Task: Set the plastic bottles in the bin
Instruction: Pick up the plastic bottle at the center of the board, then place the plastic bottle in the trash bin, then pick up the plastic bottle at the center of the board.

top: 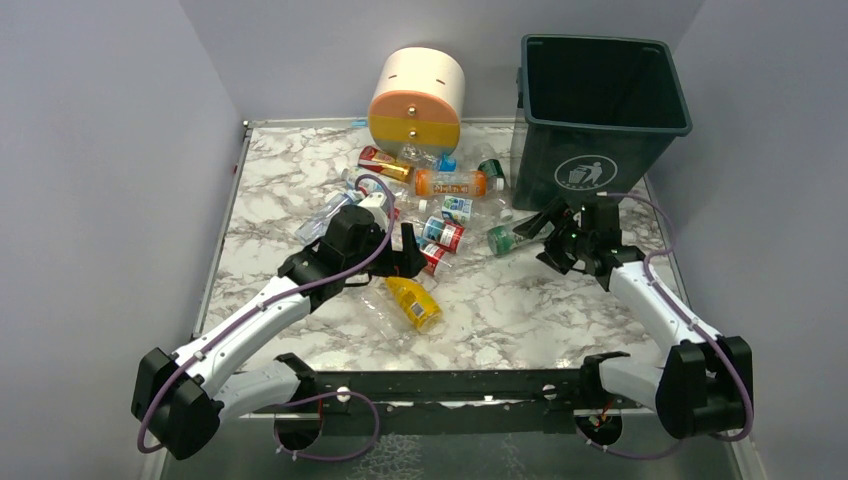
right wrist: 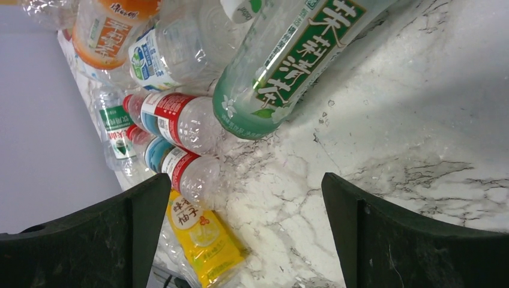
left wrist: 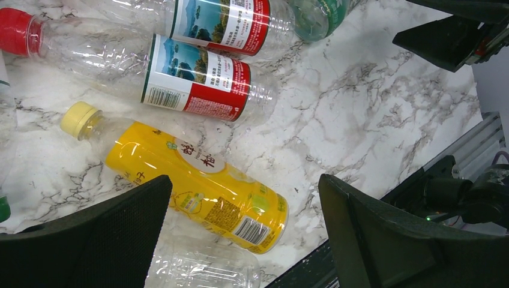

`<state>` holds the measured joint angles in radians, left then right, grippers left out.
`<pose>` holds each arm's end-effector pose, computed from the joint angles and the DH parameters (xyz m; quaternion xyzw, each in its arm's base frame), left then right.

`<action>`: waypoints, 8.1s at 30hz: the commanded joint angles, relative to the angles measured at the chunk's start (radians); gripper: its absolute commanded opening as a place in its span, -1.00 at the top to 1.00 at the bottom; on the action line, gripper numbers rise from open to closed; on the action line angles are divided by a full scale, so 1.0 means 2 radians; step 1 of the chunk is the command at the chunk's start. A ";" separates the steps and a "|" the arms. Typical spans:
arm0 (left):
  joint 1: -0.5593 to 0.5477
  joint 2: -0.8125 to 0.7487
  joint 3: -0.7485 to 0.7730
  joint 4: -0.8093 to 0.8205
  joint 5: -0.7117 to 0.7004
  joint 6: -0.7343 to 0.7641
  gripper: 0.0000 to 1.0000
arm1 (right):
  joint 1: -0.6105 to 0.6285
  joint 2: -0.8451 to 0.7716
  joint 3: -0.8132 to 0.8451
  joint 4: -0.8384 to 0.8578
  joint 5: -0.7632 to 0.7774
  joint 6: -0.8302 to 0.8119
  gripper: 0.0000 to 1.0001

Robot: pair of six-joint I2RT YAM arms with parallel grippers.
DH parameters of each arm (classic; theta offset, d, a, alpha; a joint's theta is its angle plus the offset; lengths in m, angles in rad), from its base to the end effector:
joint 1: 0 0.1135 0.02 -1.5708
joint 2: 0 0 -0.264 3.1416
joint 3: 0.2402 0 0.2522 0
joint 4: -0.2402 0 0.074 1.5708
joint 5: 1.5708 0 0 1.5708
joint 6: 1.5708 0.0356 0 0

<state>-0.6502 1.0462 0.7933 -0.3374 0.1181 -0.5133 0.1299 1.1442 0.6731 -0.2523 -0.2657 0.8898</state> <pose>0.1812 -0.1431 0.2779 0.0880 0.8767 -0.3018 0.3641 0.2343 0.0400 0.2244 0.2845 0.8593 0.3043 0.2968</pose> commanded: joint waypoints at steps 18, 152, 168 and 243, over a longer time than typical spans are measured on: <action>-0.002 -0.017 -0.017 0.013 -0.015 -0.006 -0.98 | 0.001 0.127 -0.002 0.086 0.078 0.181 -0.99; -0.003 0.028 0.071 -0.047 0.080 0.046 -0.98 | -0.061 0.246 0.557 0.065 0.156 -0.157 -0.34; -0.004 0.068 0.110 -0.037 0.039 -0.015 -0.98 | -0.062 0.267 0.595 -0.049 0.153 -0.193 -0.98; 0.005 -0.160 0.173 -0.201 -0.021 -0.077 -0.99 | 0.449 0.326 0.334 -0.130 0.148 -0.264 -0.90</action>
<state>-0.6453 0.7082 1.0992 -0.7330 0.0322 -0.6903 1.0260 1.7451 1.3170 -0.4854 0.0788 0.3828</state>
